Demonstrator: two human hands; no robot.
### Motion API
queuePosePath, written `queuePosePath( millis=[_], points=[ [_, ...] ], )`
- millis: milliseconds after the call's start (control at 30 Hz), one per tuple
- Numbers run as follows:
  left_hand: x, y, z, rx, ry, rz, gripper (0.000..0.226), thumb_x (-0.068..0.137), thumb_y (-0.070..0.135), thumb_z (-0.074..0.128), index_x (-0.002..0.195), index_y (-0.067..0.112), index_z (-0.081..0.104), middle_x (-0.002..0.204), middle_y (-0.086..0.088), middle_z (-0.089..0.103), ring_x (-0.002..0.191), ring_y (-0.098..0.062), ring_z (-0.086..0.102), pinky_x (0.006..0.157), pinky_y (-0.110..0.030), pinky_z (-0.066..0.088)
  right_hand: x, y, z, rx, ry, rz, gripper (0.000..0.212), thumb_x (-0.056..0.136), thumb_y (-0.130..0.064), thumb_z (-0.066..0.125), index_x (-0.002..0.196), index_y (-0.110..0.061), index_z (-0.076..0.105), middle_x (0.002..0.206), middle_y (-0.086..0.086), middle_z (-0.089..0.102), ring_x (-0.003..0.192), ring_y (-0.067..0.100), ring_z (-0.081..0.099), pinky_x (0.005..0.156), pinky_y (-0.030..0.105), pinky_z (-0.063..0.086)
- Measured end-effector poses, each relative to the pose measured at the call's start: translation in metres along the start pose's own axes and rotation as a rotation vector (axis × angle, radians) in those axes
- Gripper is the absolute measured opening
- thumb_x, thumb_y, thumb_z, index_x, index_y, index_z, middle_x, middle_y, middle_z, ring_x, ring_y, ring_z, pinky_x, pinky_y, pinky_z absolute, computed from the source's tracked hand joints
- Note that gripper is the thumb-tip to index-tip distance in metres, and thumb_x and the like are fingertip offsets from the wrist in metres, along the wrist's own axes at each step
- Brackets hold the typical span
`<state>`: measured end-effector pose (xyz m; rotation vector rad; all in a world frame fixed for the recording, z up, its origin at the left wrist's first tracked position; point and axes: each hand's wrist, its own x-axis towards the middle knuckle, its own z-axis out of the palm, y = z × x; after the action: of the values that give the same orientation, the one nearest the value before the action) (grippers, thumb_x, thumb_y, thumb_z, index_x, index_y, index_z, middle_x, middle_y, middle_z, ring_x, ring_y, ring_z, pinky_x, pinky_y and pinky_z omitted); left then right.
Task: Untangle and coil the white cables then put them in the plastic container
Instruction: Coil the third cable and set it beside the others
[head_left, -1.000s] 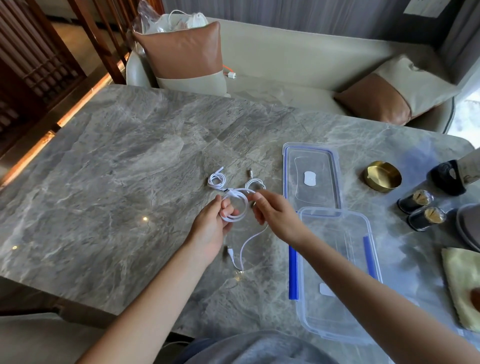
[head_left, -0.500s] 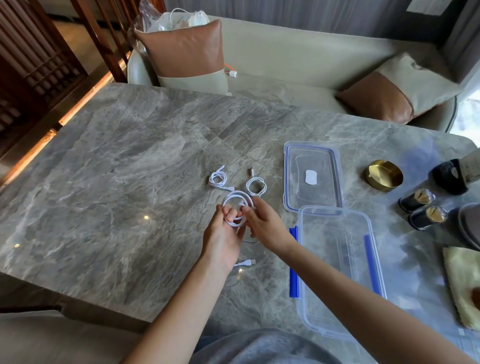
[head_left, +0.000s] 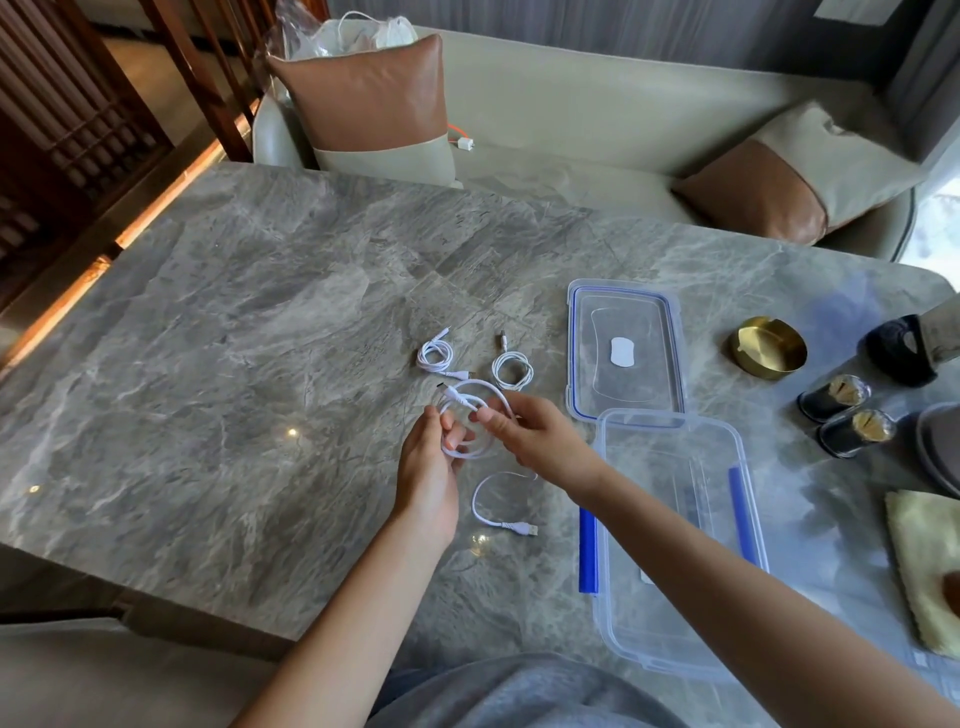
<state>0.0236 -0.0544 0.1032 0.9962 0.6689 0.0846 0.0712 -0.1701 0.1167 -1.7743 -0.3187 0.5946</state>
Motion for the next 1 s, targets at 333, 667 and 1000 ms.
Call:
queuePosePath(
  millis=[333, 667, 1000],
  points=[
    [-0.001, -0.006, -0.001, 0.157, 0.023, 0.069, 0.036, 0.101, 0.030, 0.030, 0.067, 0.020, 0.039, 0.045, 0.012, 0.039, 0.066, -0.015, 0.041, 0.074, -0.029, 0.034, 0.003, -0.002, 0.000, -0.219, -0.035, 0.040, 0.014, 0.092, -0.015, 0.055, 0.081, -0.008, 0.060, 0.057, -0.007, 0.055, 0.045, 0.003, 0.049, 0.045, 0.011, 0.038],
    [0.000, -0.009, -0.011, 0.302, 0.017, 0.044, 0.035, 0.097, 0.019, 0.033, 0.062, 0.021, 0.039, 0.041, 0.012, 0.039, 0.055, -0.004, 0.048, 0.070, -0.023, 0.037, -0.002, -0.002, 0.001, -0.059, 0.024, 0.020, 0.024, 0.086, -0.004, 0.058, 0.084, -0.026, 0.069, 0.057, -0.006, 0.050, 0.058, 0.013, 0.041, 0.055, 0.021, 0.035],
    [0.009, 0.028, -0.027, 0.369, -0.399, -0.278, 0.042, 0.098, 0.026, 0.023, 0.075, 0.013, 0.055, 0.046, 0.006, 0.053, 0.058, -0.008, 0.056, 0.065, -0.027, 0.032, 0.001, -0.013, -0.010, -0.451, -0.082, -0.077, 0.035, 0.084, -0.002, 0.057, 0.060, -0.028, 0.056, 0.051, -0.011, 0.036, 0.048, 0.005, 0.033, 0.052, 0.014, 0.030]
  ],
)
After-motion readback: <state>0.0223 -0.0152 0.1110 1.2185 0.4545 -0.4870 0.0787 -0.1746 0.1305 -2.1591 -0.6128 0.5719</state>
